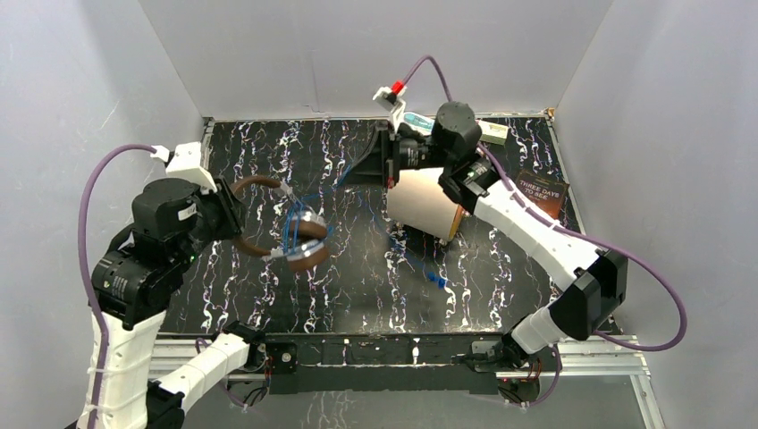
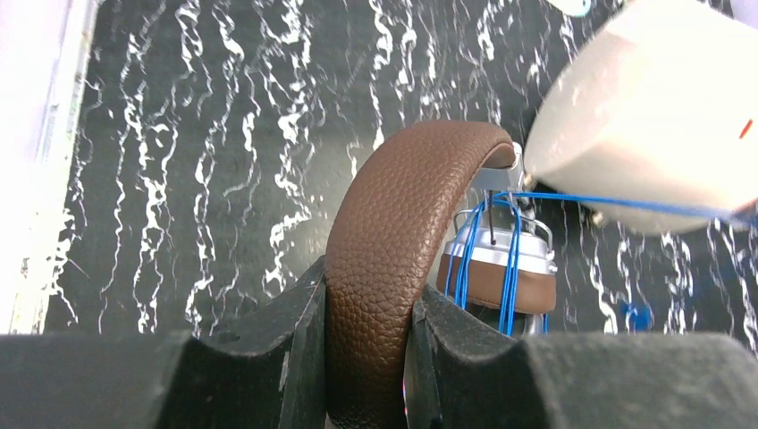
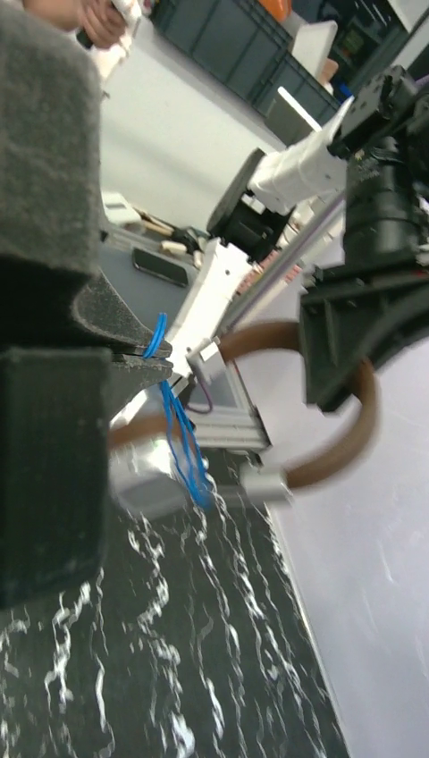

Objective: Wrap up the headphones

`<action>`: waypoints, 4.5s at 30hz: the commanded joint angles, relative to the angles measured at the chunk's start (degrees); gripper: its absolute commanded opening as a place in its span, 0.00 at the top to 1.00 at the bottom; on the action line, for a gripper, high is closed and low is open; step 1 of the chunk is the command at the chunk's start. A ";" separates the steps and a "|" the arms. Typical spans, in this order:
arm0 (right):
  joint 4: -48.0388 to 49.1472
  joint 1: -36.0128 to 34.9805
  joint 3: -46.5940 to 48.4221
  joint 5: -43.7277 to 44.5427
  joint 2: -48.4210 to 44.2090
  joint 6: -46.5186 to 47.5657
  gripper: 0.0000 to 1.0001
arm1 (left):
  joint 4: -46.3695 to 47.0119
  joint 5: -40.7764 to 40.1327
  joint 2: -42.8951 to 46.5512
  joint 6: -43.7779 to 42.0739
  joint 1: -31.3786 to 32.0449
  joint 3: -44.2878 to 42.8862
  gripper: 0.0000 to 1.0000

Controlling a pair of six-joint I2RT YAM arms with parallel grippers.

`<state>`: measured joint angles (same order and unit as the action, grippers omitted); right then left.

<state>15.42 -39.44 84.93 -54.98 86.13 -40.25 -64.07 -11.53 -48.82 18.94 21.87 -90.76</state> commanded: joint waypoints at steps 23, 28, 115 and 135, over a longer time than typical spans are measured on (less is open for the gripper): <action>42.33 -26.21 -34.22 46.40 -9.28 8.51 0.82 | 52.41 2.15 2.55 36.76 0.21 6.66 1.00; 49.01 -25.85 -31.43 46.74 -3.02 13.84 0.74 | 51.36 7.52 7.87 44.89 0.21 10.39 1.00; -24.70 -1.52 10.72 25.40 -12.71 11.11 1.00 | 38.41 -3.43 9.22 2.00 15.92 21.70 1.00; -13.50 3.95 17.12 6.51 -9.00 -0.38 1.00 | 24.50 -14.15 9.39 5.91 15.92 25.82 1.00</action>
<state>-4.54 -35.55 102.41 -45.56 80.86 -37.54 -41.04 -17.41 -38.85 20.08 37.63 -64.73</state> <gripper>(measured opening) 0.018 0.214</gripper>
